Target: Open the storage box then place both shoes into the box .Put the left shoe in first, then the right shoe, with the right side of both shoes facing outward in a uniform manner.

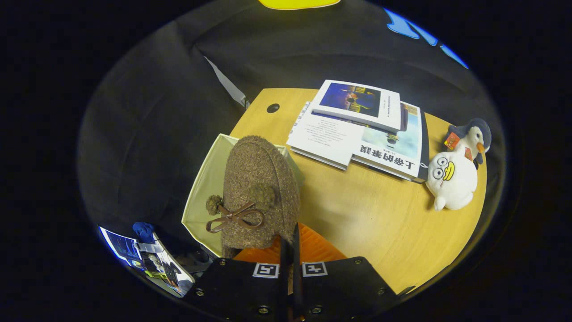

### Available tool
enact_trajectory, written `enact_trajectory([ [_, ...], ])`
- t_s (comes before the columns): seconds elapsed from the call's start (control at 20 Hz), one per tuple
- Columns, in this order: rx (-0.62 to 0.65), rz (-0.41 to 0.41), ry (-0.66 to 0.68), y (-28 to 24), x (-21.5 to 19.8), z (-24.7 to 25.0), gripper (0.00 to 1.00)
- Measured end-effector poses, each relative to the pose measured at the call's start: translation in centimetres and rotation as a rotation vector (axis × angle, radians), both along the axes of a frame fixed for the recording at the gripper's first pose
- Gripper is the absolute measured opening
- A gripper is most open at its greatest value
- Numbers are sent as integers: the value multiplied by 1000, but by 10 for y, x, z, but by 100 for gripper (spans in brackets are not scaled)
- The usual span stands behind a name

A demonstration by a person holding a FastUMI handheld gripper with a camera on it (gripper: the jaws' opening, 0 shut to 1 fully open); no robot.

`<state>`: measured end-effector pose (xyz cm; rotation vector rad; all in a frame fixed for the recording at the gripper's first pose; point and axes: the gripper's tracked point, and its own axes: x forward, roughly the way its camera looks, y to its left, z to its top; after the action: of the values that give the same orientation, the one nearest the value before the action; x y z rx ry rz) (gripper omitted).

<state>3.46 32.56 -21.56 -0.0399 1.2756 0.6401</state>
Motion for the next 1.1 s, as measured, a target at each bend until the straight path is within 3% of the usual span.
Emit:
enact_trajectory([
  [0.55,-2,59,14,102,-9,-14,5],
  [0.95,3,75,15,127,-16,-19,5],
  [1.0,20,70,16,134,-19,-26,8],
  [1.1,15,75,-16,127,-10,-21,52],
])
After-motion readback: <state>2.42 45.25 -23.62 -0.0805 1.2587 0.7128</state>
